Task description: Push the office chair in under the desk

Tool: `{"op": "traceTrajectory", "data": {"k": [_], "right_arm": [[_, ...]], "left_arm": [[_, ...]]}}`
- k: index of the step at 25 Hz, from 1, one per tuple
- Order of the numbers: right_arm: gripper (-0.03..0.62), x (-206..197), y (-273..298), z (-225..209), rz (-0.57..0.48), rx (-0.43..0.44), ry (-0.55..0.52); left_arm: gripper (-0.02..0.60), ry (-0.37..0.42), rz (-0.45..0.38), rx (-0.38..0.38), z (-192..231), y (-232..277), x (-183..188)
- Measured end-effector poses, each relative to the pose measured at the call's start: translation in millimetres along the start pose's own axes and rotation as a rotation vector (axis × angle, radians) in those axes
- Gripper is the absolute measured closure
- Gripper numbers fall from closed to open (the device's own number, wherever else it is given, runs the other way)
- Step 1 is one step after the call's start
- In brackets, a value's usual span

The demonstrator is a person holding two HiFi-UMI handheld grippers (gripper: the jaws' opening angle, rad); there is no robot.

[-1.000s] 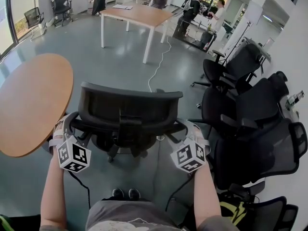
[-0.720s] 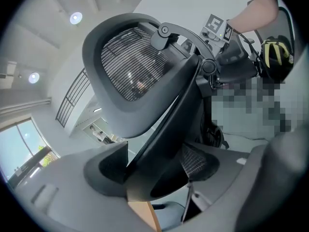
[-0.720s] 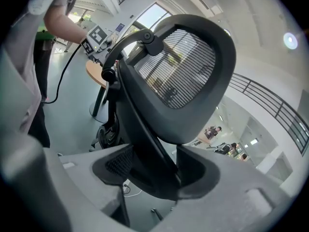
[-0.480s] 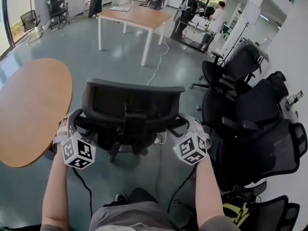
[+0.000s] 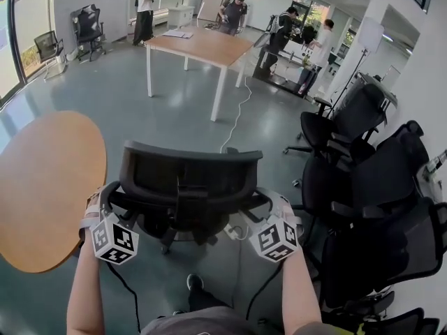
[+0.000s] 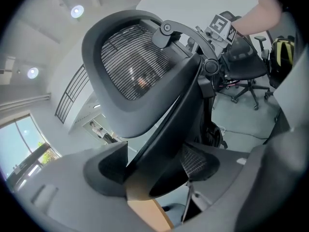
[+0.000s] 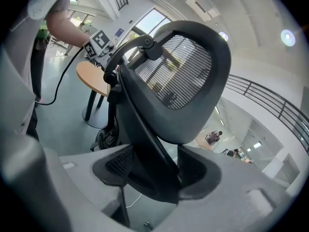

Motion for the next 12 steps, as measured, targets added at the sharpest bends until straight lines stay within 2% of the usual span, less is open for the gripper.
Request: {"op": "traceTrajectory", "data": {"k": [12], "right_arm": [[0.326,0,83,-56,-0.011,0.003,-0.004]], "left_arm": [[0.212,-0.010,0.005,0.019,57,83,9]]}}
Point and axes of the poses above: the fingertips, and each gripper's own axes: y forward along the fingers, z to its left, x out of its top, the point moved 7 cm from there along -y, backward along the fingers, and after that the axes turned 4 degrees about -x, right-handed, at the moved point
